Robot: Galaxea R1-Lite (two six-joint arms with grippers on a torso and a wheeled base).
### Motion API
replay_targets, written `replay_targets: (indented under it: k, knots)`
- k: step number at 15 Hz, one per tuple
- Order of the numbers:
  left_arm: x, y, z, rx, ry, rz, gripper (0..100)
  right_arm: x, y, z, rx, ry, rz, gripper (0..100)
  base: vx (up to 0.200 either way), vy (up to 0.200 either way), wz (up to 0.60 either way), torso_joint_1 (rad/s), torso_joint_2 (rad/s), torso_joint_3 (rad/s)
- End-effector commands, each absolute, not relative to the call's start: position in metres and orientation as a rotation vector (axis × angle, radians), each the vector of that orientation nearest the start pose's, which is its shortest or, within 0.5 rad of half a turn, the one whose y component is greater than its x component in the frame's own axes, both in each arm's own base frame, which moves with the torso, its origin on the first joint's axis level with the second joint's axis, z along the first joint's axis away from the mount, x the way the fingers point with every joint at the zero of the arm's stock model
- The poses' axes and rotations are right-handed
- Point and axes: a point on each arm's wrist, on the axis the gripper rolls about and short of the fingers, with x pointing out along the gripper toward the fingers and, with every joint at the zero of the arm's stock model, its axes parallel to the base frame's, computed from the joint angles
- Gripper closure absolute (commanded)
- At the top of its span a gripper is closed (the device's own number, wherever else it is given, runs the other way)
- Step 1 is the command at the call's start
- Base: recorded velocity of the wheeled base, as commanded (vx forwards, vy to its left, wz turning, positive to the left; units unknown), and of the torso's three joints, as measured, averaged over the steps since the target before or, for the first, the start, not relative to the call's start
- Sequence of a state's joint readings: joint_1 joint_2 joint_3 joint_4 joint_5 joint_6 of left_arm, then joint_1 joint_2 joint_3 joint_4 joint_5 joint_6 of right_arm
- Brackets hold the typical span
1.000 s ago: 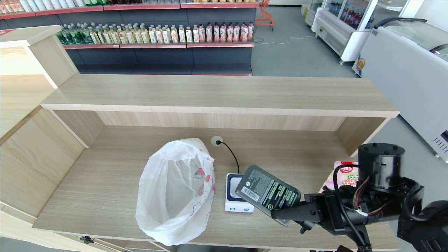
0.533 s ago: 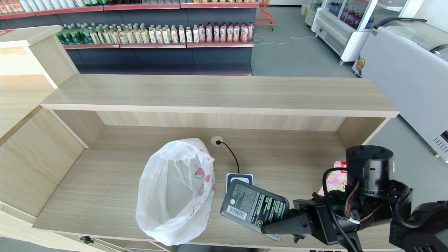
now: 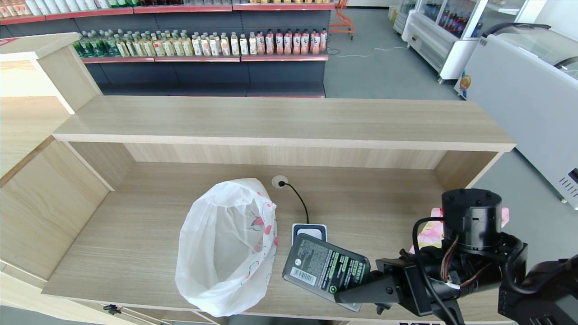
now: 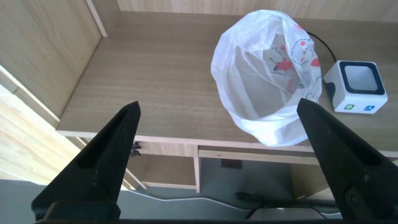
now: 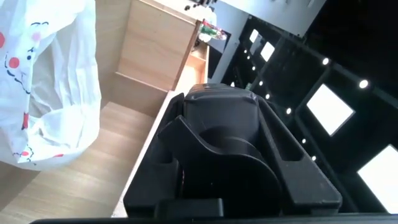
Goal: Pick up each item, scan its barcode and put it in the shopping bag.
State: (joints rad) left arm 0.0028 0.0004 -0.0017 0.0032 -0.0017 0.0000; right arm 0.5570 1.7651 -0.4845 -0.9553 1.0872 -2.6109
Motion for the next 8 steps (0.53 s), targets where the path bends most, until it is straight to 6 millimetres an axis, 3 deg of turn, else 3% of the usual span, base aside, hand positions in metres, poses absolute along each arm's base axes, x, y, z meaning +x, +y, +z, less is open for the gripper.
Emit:
replay_targets:
  k: [1,8]
  knots:
    - [-0.023,0.000,0.076,0.000,0.002,0.002,0,0.218,0.159,0.116,2.324,2.411,-1.271,100,0.000,0.000,0.00,0.000,0.00,0.000]
    - [-0.023,0.000,0.076,0.000,0.002,0.002,0,0.228,0.163,0.099,2.302,2.403,-1.430,100,0.000,0.000,0.00,0.000,0.00,0.000]
